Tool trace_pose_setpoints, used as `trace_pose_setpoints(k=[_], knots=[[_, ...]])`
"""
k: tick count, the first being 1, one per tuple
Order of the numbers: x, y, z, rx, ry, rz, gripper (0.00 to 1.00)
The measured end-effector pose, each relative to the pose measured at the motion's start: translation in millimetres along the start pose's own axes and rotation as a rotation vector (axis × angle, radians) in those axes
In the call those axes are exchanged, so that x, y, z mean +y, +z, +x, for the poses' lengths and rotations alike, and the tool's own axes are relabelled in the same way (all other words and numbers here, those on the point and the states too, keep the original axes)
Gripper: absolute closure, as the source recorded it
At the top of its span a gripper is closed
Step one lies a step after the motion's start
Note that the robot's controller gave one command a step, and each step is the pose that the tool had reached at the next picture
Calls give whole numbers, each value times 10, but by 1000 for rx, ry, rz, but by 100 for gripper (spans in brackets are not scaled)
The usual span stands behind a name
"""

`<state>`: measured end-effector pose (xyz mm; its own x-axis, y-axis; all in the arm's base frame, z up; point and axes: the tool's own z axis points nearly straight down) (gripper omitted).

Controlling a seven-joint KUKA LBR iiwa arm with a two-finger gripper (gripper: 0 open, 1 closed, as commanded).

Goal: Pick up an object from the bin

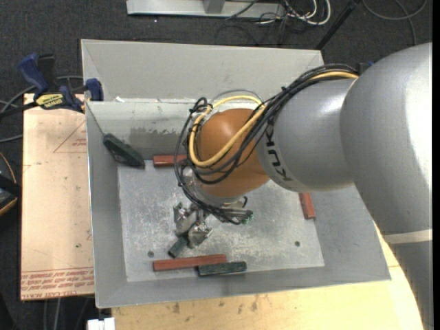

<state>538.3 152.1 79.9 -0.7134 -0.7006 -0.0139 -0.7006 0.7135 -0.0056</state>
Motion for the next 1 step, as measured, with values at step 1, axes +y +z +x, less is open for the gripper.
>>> trace_pose_setpoints(k=[1], knots=[[0,0,0,0,1,0,100]])
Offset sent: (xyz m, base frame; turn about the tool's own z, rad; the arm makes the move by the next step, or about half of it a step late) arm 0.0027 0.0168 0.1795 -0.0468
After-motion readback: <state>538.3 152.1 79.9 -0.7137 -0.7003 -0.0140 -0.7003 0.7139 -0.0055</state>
